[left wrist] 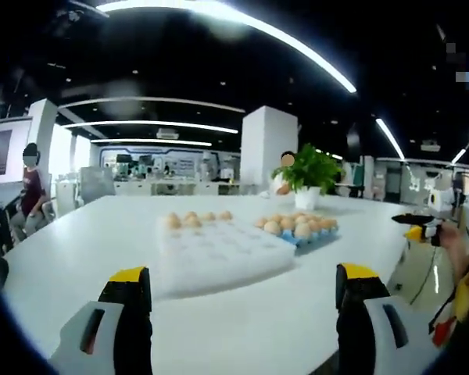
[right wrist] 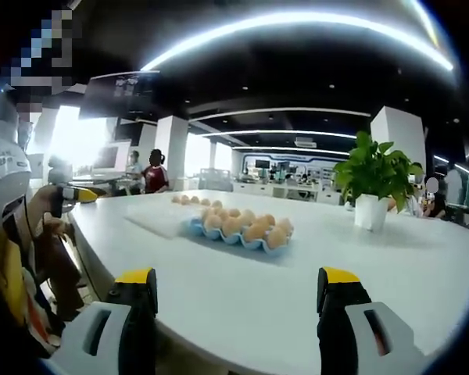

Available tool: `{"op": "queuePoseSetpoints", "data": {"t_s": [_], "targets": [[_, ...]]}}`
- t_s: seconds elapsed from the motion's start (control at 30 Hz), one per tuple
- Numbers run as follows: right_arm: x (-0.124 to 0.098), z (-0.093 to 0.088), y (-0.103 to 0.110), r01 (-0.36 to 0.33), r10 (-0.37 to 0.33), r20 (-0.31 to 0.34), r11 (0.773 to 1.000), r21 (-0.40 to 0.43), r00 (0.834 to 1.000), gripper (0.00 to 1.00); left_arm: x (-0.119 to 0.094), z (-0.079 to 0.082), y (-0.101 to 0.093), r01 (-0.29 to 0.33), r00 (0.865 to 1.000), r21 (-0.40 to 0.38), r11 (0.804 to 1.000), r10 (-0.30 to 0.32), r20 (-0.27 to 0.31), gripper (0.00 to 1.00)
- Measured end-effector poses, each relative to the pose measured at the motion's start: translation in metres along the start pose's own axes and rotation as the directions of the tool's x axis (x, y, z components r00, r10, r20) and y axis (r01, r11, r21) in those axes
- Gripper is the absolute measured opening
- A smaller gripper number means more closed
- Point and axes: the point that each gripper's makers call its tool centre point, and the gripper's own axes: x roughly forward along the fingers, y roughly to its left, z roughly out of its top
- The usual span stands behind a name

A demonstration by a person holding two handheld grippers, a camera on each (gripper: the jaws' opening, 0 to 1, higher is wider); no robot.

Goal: Pick up the eggs on the table and place them into the egg tray on the table

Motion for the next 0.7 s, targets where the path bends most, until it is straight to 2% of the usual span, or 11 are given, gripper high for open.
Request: {"op": "queuePoseSetpoints", "data": {"t_s": [0.6,0.7], "targets": [[0.002,0.002,0.000,-0.003,0.003,-0.002,1.000,-0.003,1.000,0.88,0.012,-0.006,-0.012,0.021,0.999,0.012,1.000,-0.021,-0.026,1.00],[0.002,0.002,0.000,-0.005,0.005,-0.002,1.000,-0.002,1.000,0.88,0.013,-0.003,-0.006,0.032,0.999,0.011,0.999,-0.032,-0.026,1.00]]}}
